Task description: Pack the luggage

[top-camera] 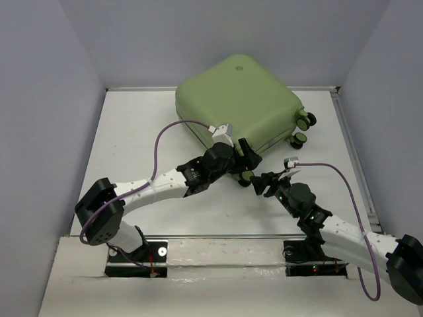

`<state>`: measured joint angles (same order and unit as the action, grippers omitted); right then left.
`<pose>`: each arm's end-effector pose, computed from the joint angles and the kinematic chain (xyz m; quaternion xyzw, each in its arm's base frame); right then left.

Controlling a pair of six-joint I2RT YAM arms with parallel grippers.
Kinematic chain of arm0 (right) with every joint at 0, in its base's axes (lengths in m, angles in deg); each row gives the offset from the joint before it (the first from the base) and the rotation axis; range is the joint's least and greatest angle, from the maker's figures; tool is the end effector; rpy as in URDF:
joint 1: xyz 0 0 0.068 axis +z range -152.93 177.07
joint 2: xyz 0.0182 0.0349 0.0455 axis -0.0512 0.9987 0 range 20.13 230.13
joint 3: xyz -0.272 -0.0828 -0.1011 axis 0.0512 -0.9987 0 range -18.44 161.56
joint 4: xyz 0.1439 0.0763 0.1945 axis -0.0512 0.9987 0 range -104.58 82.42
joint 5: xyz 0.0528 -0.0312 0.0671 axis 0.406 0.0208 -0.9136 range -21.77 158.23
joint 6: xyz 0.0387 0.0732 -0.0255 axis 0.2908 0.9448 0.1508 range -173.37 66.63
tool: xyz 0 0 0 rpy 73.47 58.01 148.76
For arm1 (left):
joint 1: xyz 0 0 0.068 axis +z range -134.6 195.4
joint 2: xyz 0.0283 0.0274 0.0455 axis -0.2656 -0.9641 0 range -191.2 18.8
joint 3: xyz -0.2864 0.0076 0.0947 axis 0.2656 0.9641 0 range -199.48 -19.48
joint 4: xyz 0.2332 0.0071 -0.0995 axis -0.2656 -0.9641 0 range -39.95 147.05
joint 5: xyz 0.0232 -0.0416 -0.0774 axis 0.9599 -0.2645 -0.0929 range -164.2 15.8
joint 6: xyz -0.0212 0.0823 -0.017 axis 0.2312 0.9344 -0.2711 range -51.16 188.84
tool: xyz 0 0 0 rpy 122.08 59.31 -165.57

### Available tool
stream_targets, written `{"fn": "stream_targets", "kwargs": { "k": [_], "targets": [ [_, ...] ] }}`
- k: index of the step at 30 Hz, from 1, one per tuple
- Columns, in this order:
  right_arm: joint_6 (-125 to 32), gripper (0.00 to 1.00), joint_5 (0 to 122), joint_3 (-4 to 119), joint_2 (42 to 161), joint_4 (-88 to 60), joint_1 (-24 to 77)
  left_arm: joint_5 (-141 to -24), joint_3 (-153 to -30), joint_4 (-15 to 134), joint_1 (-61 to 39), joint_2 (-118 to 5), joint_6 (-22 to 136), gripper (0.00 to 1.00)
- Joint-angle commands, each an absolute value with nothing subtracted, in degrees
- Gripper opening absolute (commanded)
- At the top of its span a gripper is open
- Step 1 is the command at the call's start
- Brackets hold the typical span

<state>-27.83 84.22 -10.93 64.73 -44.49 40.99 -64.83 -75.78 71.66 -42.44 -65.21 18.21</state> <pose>0.1458 0.1113 0.2065 -0.0279 0.7479 0.2874 0.5977 0.2088 -0.3086 0.3148 -0.0016 0.7822 -0.4655 0.4141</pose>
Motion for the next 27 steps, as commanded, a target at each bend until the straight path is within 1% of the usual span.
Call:
{"fn": "stream_targets", "kwargs": {
  "k": [1, 12, 15, 18, 20, 23, 24, 26, 27],
  "targets": [
    [-27.4, 0.62, 83.4, -11.1, 63.8, -45.8, 40.8, -60.2, -78.0, 79.4, -42.2, -65.6, 14.2, 0.87],
    [-27.5, 0.62, 83.0, -10.9, 63.9, -45.9, 40.8, -57.1, -74.7, 86.0, -42.1, -66.1, 4.6, 0.87],
    [-27.6, 0.62, 83.3, -11.0, 64.3, -46.1, 40.8, -56.8, -74.6, 87.0, -42.2, -66.6, 2.9, 0.83],
    [-27.6, 0.62, 83.4, -11.1, 64.5, -46.7, 40.8, -55.9, -73.7, 88.8, -42.1, -66.5, 1.3, 0.72],
    [-27.5, 0.62, 83.5, -11.1, 64.5, -47.0, 40.8, -55.3, -73.2, 90.2, -42.2, -66.7, 0.3, 0.68],
    [-27.4, 0.62, 83.5, -11.3, 64.8, -47.3, 40.8, -54.8, -72.7, 91.8, -42.2, -67.1, -0.8, 0.59],
    [-27.4, 0.62, 83.5, -11.4, 65.0, -47.4, 40.8, -54.7, -72.5, 93.0, -42.2, -67.2, -0.8, 0.52],
    [-27.3, 0.62, 84.1, -11.6, 65.5, -47.6, 40.8, -54.2, -71.9, 94.0, -42.2, -67.1, -0.8, 0.45],
    [-27.3, 0.62, 84.3, -11.6, 65.8, -47.9, 40.8, -54.0, -71.5, 95.4, -42.3, -66.8, -0.7, 0.34]
  ]
}}
